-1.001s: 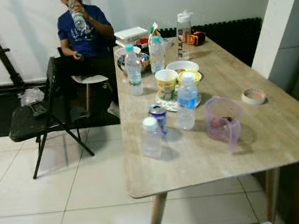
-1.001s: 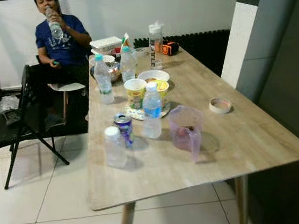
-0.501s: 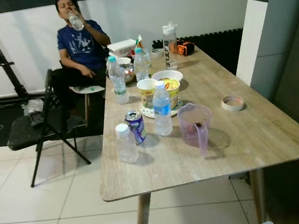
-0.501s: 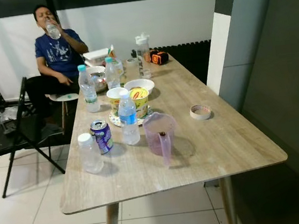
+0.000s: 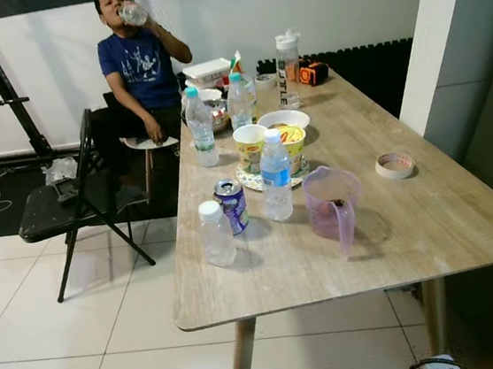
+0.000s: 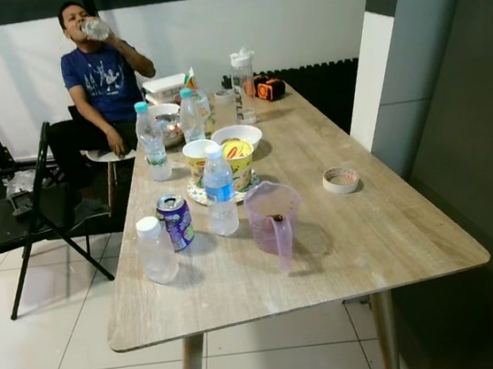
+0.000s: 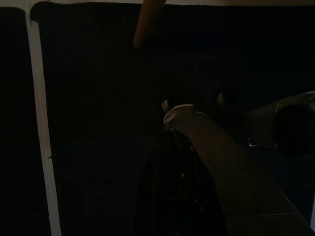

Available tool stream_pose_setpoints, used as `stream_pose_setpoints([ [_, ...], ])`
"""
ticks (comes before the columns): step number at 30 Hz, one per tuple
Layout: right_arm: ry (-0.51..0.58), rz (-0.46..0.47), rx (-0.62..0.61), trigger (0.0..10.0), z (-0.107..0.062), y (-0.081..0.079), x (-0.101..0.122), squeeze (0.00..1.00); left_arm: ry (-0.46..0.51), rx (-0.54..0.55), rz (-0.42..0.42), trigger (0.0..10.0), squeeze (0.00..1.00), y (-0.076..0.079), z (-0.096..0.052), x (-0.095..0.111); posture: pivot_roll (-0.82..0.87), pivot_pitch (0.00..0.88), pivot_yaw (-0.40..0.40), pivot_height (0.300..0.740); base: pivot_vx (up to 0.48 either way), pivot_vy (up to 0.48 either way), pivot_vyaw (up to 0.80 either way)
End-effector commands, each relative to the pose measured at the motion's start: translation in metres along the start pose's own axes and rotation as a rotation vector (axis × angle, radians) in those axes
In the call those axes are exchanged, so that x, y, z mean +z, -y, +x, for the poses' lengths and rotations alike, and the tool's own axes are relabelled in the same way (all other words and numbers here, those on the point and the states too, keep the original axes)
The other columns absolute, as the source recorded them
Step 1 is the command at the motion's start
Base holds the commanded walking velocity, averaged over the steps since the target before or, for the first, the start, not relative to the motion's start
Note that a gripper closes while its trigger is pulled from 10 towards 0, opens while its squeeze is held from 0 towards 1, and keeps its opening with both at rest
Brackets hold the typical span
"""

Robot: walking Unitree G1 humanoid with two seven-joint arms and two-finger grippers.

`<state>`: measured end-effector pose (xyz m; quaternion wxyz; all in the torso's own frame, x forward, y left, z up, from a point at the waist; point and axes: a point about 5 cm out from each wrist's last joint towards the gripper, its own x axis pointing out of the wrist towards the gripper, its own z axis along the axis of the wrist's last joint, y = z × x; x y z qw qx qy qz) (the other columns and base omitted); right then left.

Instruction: Restocking fridge

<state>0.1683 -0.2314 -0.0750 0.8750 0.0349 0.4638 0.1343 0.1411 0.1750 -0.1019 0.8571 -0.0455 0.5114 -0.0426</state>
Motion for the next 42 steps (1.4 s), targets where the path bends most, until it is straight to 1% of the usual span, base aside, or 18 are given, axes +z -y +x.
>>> stream_pose_setpoints([
  [1,0.030,0.007,0.035,10.0,0.001,-0.002,0.005,1.00,-0.001,0.009,-0.007,10.0,0.00,-0.003,-0.001,0.000,-0.10,0.000,0.009,0.740,0.000,0.000,0.00],
  [6,0.075,0.053,0.085,10.0,0.000,-0.001,0.015,1.00,0.000,0.007,-0.008,10.0,0.00,-0.003,-0.001,0.000,-0.10,0.000,0.009,0.740,0.000,0.000,0.00],
  [7,0.087,0.080,0.132,10.0,0.000,-0.001,0.019,0.89,0.000,0.006,-0.009,10.0,0.00,-0.003,-0.001,0.000,-0.10,0.000,0.009,0.740,0.000,0.000,0.00],
  [8,0.087,0.080,0.132,10.0,0.000,-0.001,0.019,0.89,0.000,0.006,-0.009,10.0,0.00,-0.003,-0.001,0.000,-0.10,0.000,0.009,0.740,0.000,0.000,0.00],
  [9,0.091,0.104,0.239,10.0,-0.001,-0.005,0.022,0.00,0.001,0.005,-0.010,10.0,0.00,-0.003,-0.001,0.000,-0.10,0.000,0.009,0.740,0.000,0.000,0.00],
  [10,0.091,0.104,0.239,10.0,-0.001,-0.005,0.022,0.00,0.001,0.005,-0.010,10.0,0.00,-0.003,-0.001,0.000,-0.10,0.000,0.009,0.740,0.000,0.000,0.00],
  [12,0.122,0.118,0.471,10.0,-0.006,-0.011,0.035,0.00,0.002,0.005,-0.011,10.0,0.00,-0.003,-0.001,0.000,-0.10,0.000,0.007,0.740,0.000,0.000,0.00],
  [13,0.122,0.118,0.471,10.0,-0.006,-0.011,0.035,0.00,0.002,0.005,-0.011,10.0,0.00,-0.003,-0.001,0.000,-0.10,0.000,0.007,0.740,0.000,0.000,0.00],
  [14,0.141,0.109,0.562,10.0,-0.009,-0.013,0.041,0.00,0.003,0.004,-0.012,10.0,0.00,-0.003,-0.001,0.000,-0.10,0.000,0.007,0.740,0.000,0.000,0.00],
  [15,0.160,0.086,0.643,10.0,-0.013,-0.014,0.048,0.00,0.003,0.004,-0.013,10.0,0.00,-0.003,-0.001,0.000,-0.10,0.000,0.007,0.740,0.000,0.000,0.00],
  [16,0.160,0.086,0.643,10.0,-0.013,-0.014,0.048,0.00,0.003,0.004,-0.013,10.0,0.00,-0.003,-0.001,0.000,-0.10,0.000,0.007,0.740,0.000,0.000,0.00],
  [19,0.202,0.001,0.854,10.0,-0.023,-0.017,0.069,0.00,0.001,0.002,-0.015,10.0,0.00,-0.002,-0.001,0.000,-0.10,0.000,0.007,0.740,0.000,0.000,0.00],
  [22,0.258,-0.038,0.951,10.0,-0.028,-0.021,0.085,0.00,-0.001,0.001,-0.016,10.0,0.00,-0.001,0.000,-0.001,-0.10,0.000,0.005,0.740,0.000,0.000,0.00],
  [26,0.322,-0.051,1.013,10.0,-0.032,-0.023,0.099,0.00,-0.002,0.000,-0.016,10.0,0.00,-0.001,0.000,-0.001,-0.10,0.000,0.005,0.740,0.000,0.000,0.00],
  [29,0.408,-0.079,1.079,10.0,-0.040,-0.028,0.120,0.00,-0.001,-0.002,-0.017,10.0,0.00,-0.001,0.000,-0.001,-0.10,0.000,0.007,0.740,0.000,0.000,0.00],
  [34,0.450,-0.097,1.111,10.0,-0.045,-0.031,0.131,0.00,0.000,-0.002,-0.018,10.0,0.00,-0.001,0.000,-0.001,-0.10,0.000,0.005,0.740,0.000,0.000,0.00],
  [40,0.609,-0.087,1.172,10.0,-0.061,-0.034,0.161,0.00,-0.002,-0.001,-0.021,10.0,0.00,-0.001,-0.001,-0.002,-0.10,0.000,0.005,0.740,0.000,0.000,0.00],
  [42,0.724,-0.075,1.189,10.0,-0.071,-0.033,0.180,0.00,-0.003,-0.002,-0.021,10.0,0.00,-0.001,-0.001,-0.002,-0.10,0.000,0.005,0.740,0.000,0.000,0.00],
])
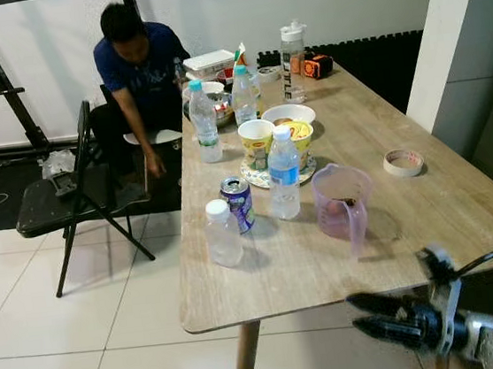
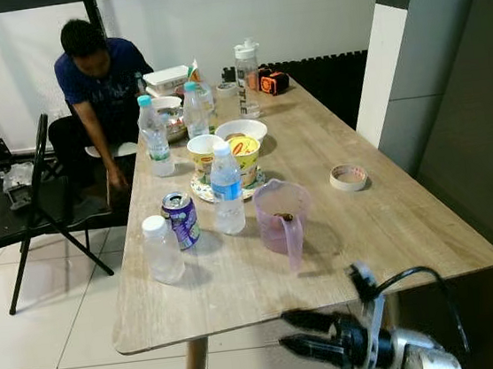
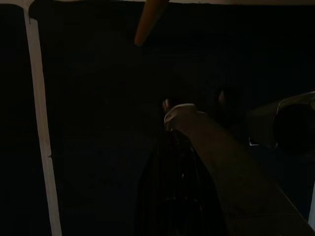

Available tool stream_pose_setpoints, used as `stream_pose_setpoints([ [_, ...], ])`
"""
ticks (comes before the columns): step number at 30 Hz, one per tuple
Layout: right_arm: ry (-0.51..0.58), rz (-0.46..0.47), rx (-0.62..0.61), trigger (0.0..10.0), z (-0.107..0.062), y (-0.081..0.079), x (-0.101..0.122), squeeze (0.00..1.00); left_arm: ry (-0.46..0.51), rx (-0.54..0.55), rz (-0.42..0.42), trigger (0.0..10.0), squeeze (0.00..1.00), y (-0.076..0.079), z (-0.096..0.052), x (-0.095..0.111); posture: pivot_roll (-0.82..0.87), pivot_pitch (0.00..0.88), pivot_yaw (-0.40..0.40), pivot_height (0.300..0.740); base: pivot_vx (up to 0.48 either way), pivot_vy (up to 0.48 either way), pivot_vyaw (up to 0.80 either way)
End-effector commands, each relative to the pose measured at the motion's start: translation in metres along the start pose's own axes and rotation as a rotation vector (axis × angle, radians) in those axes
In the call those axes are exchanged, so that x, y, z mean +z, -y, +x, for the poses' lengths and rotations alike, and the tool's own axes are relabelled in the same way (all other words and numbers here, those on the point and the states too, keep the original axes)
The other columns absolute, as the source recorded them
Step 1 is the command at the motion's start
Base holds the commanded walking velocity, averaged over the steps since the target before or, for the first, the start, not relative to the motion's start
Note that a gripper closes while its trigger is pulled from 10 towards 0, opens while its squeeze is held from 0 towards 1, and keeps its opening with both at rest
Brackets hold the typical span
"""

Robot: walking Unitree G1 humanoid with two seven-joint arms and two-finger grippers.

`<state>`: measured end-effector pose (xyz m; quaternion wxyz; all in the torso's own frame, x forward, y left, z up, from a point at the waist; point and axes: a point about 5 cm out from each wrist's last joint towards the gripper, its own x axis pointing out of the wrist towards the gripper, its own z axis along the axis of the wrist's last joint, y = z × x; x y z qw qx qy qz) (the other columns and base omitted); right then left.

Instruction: Restocking fridge

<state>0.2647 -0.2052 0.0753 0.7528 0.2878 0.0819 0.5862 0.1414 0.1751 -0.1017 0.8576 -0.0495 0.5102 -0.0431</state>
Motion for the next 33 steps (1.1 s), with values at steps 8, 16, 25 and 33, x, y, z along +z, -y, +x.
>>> stream_pose_setpoints([
  [8,0.266,-0.174,0.019,10.0,0.018,-0.008,0.066,0.00,-0.005,-0.001,-0.017,10.0,0.00,0.000,0.000,-0.002,-0.10,0.000,0.004,0.740,0.000,0.000,0.00],
  [16,0.348,-0.313,-0.083,10.0,0.030,-0.008,0.096,0.00,-0.003,-0.002,-0.017,10.0,0.00,0.000,0.000,-0.002,-0.10,0.000,0.002,0.740,0.000,0.000,0.00],
  [25,0.211,-0.652,-0.463,10.0,0.052,0.006,0.126,0.00,-0.004,-0.003,-0.014,10.0,0.00,0.000,0.000,-0.001,-0.10,0.000,0.002,0.740,0.000,0.000,0.00],
  [33,0.055,-0.737,-0.698,10.0,0.067,0.020,0.123,0.00,-0.005,-0.001,-0.007,10.0,0.00,-0.002,-0.001,-0.002,-0.09,0.000,-0.003,0.740,0.000,0.000,0.00],
])
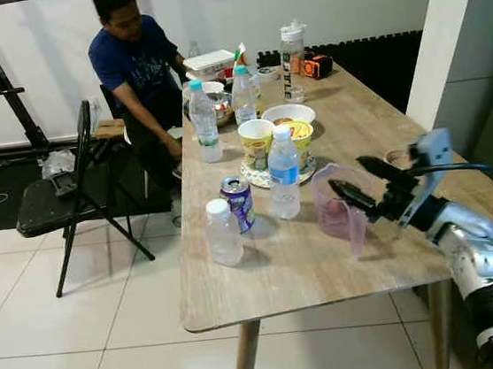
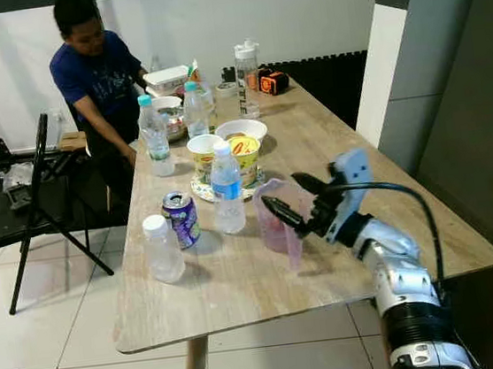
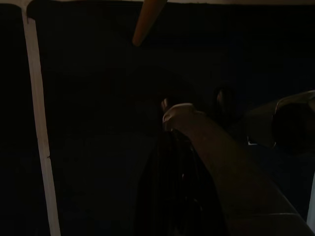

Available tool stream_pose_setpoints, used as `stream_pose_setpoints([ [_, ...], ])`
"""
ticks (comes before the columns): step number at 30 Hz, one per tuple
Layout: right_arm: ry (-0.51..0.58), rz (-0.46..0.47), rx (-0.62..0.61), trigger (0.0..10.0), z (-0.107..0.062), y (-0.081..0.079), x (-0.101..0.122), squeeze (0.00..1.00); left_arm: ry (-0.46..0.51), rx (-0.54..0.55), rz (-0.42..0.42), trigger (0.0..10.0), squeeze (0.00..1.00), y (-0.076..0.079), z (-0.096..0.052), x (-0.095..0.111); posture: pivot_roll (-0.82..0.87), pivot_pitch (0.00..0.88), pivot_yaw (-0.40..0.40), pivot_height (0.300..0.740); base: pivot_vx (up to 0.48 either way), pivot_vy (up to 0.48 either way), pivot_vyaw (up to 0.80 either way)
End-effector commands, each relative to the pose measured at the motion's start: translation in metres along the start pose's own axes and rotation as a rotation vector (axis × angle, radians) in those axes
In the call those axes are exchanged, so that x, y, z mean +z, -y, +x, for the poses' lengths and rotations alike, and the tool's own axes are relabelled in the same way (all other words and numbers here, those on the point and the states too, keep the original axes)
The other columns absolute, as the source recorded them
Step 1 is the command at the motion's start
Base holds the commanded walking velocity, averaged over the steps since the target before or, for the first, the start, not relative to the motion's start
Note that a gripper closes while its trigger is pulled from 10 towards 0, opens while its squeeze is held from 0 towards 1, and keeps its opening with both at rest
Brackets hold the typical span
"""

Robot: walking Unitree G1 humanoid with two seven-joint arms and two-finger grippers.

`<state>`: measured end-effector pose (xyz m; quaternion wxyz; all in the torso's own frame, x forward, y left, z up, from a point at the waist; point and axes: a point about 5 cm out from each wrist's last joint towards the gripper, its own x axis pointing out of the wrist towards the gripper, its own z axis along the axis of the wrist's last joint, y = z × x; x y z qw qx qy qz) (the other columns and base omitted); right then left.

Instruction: Restocking fridge

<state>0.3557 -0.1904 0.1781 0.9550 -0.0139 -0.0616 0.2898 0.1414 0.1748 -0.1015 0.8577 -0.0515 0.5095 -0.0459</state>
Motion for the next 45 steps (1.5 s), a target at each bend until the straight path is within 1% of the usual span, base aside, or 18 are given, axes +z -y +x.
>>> stream_pose_setpoints([
  [1,-0.011,-0.030,-0.027,10.0,0.005,-0.001,0.002,0.00,-0.007,0.006,-0.006,10.0,0.00,-0.002,-0.001,-0.002,-0.09,0.000,-0.003,0.740,0.000,0.000,0.00],
  [4,0.039,-0.015,-0.045,10.0,0.011,-0.002,0.010,0.00,-0.005,0.006,-0.002,10.0,0.00,-0.002,-0.001,-0.001,-0.09,0.000,-0.002,0.740,0.000,0.000,0.00],
  [9,0.030,-0.007,-0.027,10.0,0.013,-0.005,0.013,0.00,-0.005,0.005,-0.001,10.0,0.00,-0.003,-0.001,-0.001,-0.09,0.000,-0.002,0.740,0.000,0.000,0.00],
  [11,-0.011,-0.031,-0.014,10.0,0.012,-0.005,0.011,0.00,-0.007,0.004,0.002,10.0,0.00,-0.003,-0.001,-0.001,-0.10,0.000,-0.002,0.740,0.000,0.000,0.00],
  [12,-0.068,-0.061,-0.005,10.0,0.011,-0.004,0.007,0.00,-0.008,0.003,0.004,10.0,0.00,-0.003,-0.001,-0.002,-0.10,0.000,-0.002,0.740,0.000,0.000,0.00],
  [13,-0.068,-0.061,-0.005,10.0,0.011,-0.004,0.007,0.00,-0.008,0.003,0.004,10.0,0.00,-0.003,-0.001,-0.002,-0.10,0.000,-0.002,0.740,0.000,0.000,0.00],
  [15,-0.132,-0.071,-0.031,10.0,0.009,0.001,0.002,0.00,-0.008,0.004,0.004,10.0,0.00,-0.003,-0.001,-0.001,-0.10,0.000,-0.002,0.740,0.000,0.000,0.00],
  [20,-0.158,-0.063,-0.055,10.0,0.007,0.004,0.000,0.00,-0.007,0.005,0.003,10.0,0.00,-0.004,-0.001,-0.001,-0.10,0.000,-0.003,0.740,0.000,0.000,0.00],
  [22,-0.191,-0.043,-0.078,10.0,0.002,0.013,0.003,0.00,-0.005,0.005,0.003,10.0,0.00,-0.004,-0.001,-0.001,-0.10,0.000,-0.001,0.740,0.000,0.000,0.00],
  [26,-0.212,-0.022,-0.070,10.0,-0.003,0.018,0.007,0.00,-0.003,0.003,0.002,10.0,0.00,-0.003,-0.001,0.000,-0.10,0.000,-0.003,0.740,0.000,0.000,0.00],
  [30,-0.223,0.022,-0.017,10.0,-0.007,0.017,0.013,0.00,-0.003,0.002,0.001,10.0,0.00,-0.003,-0.001,0.000,-0.10,0.000,-0.004,0.740,0.000,0.000,0.00],
  [31,-0.223,0.022,-0.017,10.0,-0.007,0.017,0.013,0.00,-0.003,0.002,0.001,10.0,0.00,-0.003,-0.001,0.000,-0.10,0.000,-0.004,0.740,0.000,0.000,0.00],
  [33,-0.211,0.031,0.046,10.0,-0.012,0.015,0.022,0.00,-0.004,0.002,0.000,10.0,0.00,-0.003,-0.001,0.000,-0.10,0.000,-0.005,0.740,0.000,0.000,0.00],
  [35,-0.211,0.031,0.046,10.0,-0.012,0.015,0.022,0.00,-0.004,0.002,0.000,10.0,0.00,-0.003,-0.001,0.000,-0.10,0.000,-0.005,0.740,0.000,0.000,0.00],
  [36,-0.236,0.024,0.103,10.0,-0.018,0.012,0.023,0.00,-0.006,0.002,-0.001,10.0,0.00,-0.003,-0.001,-0.001,-0.10,0.000,-0.005,0.740,0.000,0.000,0.00],
  [37,-0.248,0.019,0.130,10.0,-0.020,0.010,0.023,0.00,-0.006,0.003,-0.001,10.0,0.00,-0.003,-0.001,-0.001,-0.10,0.000,-0.005,0.740,0.000,0.000,0.00],
  [40,-0.268,0.017,0.163,10.0,-0.022,0.006,0.023,0.00,-0.007,0.003,-0.001,10.0,0.00,-0.003,-0.001,-0.001,-0.10,0.000,-0.004,0.740,0.000,0.000,0.00],
  [45,-0.278,0.024,0.307,10.0,-0.028,-0.012,0.022,0.00,-0.007,0.000,0.001,10.0,0.00,-0.003,-0.001,-0.002,-0.10,0.000,-0.002,0.740,0.000,0.000,0.00],
])
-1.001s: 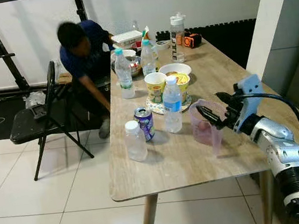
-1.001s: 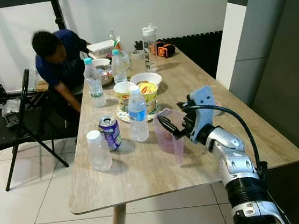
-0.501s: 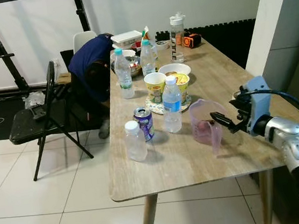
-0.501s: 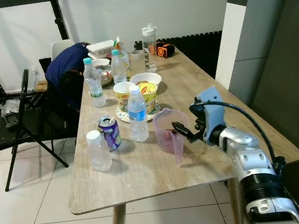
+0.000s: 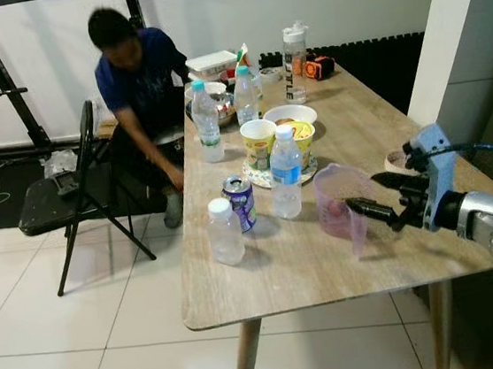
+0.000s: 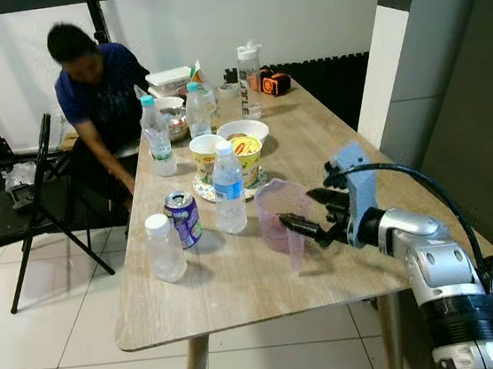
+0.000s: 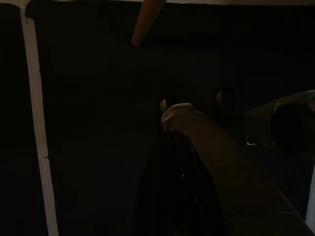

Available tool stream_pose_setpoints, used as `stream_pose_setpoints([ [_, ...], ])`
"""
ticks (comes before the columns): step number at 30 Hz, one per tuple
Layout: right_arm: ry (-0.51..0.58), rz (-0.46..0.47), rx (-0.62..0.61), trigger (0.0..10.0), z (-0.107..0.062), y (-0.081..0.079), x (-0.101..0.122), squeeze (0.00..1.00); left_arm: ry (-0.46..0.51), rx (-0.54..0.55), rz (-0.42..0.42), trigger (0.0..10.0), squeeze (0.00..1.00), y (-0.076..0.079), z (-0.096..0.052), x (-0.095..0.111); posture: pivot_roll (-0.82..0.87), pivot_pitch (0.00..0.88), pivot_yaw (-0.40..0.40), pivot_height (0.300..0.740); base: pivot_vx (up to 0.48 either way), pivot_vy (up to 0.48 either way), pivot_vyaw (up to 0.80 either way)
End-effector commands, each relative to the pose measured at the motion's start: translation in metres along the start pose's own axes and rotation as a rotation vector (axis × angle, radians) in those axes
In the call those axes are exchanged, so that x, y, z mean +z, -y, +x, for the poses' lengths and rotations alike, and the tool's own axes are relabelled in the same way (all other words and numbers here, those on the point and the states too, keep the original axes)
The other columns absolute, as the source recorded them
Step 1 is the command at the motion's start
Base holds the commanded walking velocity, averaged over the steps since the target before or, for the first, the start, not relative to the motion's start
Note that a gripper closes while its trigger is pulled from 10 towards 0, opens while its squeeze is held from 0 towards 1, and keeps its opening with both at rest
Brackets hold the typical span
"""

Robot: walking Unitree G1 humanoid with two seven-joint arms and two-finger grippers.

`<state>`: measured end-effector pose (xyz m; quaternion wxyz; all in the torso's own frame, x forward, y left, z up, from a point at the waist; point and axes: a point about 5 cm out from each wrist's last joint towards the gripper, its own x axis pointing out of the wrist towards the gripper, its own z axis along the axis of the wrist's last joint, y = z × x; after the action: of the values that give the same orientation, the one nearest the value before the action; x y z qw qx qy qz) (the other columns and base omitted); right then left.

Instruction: Restocking fridge

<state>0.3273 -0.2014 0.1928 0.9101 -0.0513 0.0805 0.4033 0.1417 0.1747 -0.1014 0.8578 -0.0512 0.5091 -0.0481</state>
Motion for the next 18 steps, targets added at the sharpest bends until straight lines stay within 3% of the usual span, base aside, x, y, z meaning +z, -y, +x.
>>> stream_pose_setpoints([
  [1,0.006,-0.008,0.053,10.0,0.000,-0.007,0.003,0.00,-0.007,0.004,-0.002,10.0,0.00,-0.003,-0.001,-0.002,-0.10,0.000,-0.002,0.740,0.000,0.000,0.00],
  [9,0.014,-0.004,0.192,10.0,0.009,-0.031,-0.005,0.00,-0.008,0.001,-0.001,10.0,0.00,-0.002,-0.001,-0.002,-0.10,0.000,-0.002,0.740,0.000,0.000,0.00],
  [16,-0.060,0.045,0.129,10.0,0.028,-0.032,-0.030,0.00,-0.009,-0.003,-0.002,10.0,0.00,-0.001,-0.001,-0.003,-0.11,0.000,-0.003,0.740,0.000,0.000,0.00],
  [18,-0.092,0.053,0.062,10.0,0.033,-0.027,-0.041,0.00,-0.009,-0.003,-0.004,10.0,0.00,0.000,0.000,-0.003,-0.10,0.000,-0.002,0.740,0.000,0.000,0.00],
])
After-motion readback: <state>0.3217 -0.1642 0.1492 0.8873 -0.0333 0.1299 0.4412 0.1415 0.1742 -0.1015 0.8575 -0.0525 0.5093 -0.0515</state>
